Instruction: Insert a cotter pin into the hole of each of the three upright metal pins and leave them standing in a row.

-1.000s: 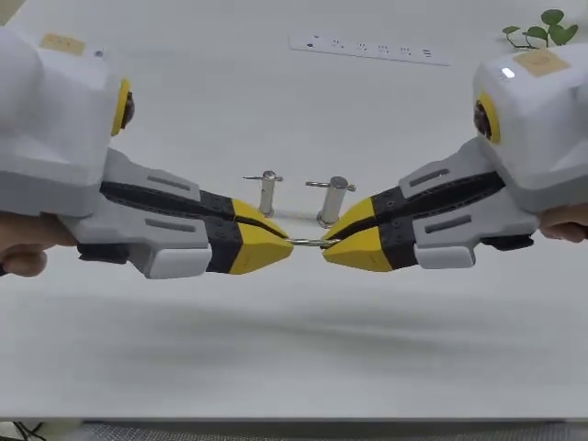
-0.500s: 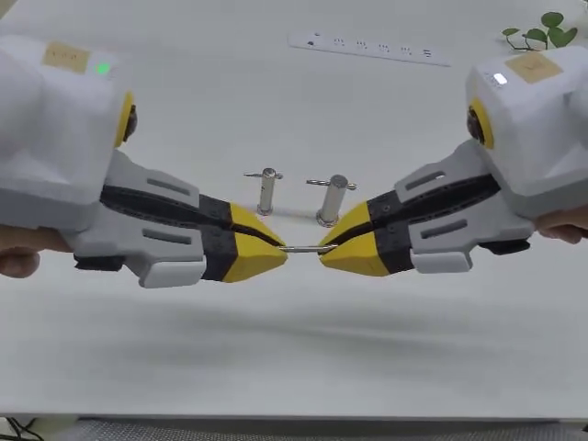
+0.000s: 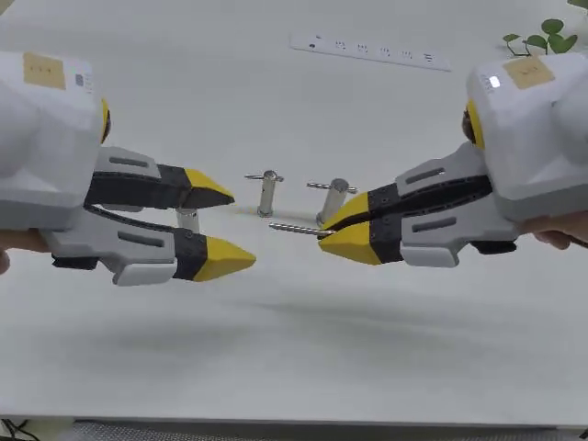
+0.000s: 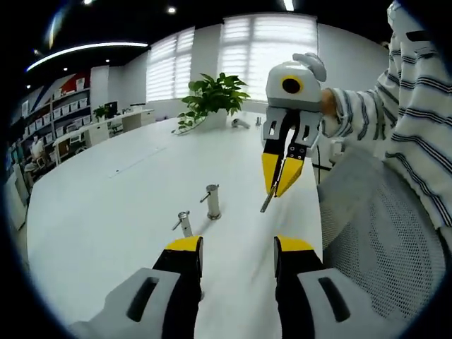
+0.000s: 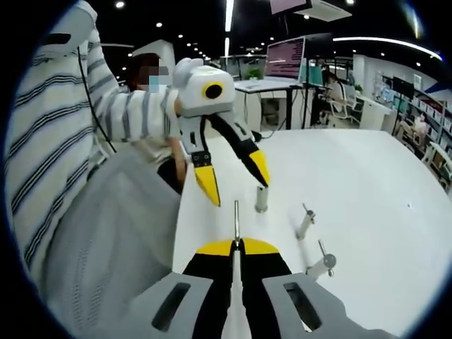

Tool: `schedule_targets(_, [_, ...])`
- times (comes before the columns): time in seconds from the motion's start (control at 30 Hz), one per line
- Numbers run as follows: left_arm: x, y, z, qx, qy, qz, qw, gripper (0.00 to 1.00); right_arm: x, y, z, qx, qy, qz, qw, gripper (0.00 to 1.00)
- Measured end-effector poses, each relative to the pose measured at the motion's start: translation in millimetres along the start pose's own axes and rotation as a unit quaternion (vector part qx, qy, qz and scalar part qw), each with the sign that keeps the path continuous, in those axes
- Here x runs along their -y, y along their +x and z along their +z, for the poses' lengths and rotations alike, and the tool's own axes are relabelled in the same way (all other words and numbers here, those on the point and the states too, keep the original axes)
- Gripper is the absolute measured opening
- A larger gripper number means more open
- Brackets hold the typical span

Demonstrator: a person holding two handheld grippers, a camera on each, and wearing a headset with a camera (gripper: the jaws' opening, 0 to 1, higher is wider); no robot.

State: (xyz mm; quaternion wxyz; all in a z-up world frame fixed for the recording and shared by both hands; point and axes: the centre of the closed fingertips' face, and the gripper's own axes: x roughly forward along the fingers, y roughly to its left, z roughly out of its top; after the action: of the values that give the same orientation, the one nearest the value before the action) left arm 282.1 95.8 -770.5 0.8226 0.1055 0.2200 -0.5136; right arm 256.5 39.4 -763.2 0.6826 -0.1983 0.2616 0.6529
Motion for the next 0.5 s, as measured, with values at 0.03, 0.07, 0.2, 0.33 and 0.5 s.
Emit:
schedule_targets(0.03, [-5.4,-1.9,-2.7,-0.005,0.003,0.012,0.9999,0.44,0.6,1.4,-1.1,-0.002,0.001,-0.003,1.0,0.04])
schedule_targets(0.07, [-8.6,-2.7,-3.8,-0.005,0.004,0.018,0.9998,0.46,1.4,2.9,-2.9,-0.005,0.003,-0.005,1.0,0.04])
schedule_targets(0.2, [-18.0,-5.5,-13.7,-0.016,-0.007,0.034,0.9993,0.47,2.4,11.1,-12.0,-0.022,0.0,-0.015,0.9996,0.04])
schedule_targets(0.33, [-28.7,-7.7,-25.9,-0.027,-0.018,0.061,0.9976,0.5,-0.3,18.4,-16.1,-0.036,-0.001,-0.019,0.9992,0.04])
schedule_targets(0.5, [-37.6,-7.8,-39.4,-0.034,-0.04,0.08,0.9954,0.5,1.8,28.4,-17.6,-0.035,0.021,-0.033,0.9986,0.04])
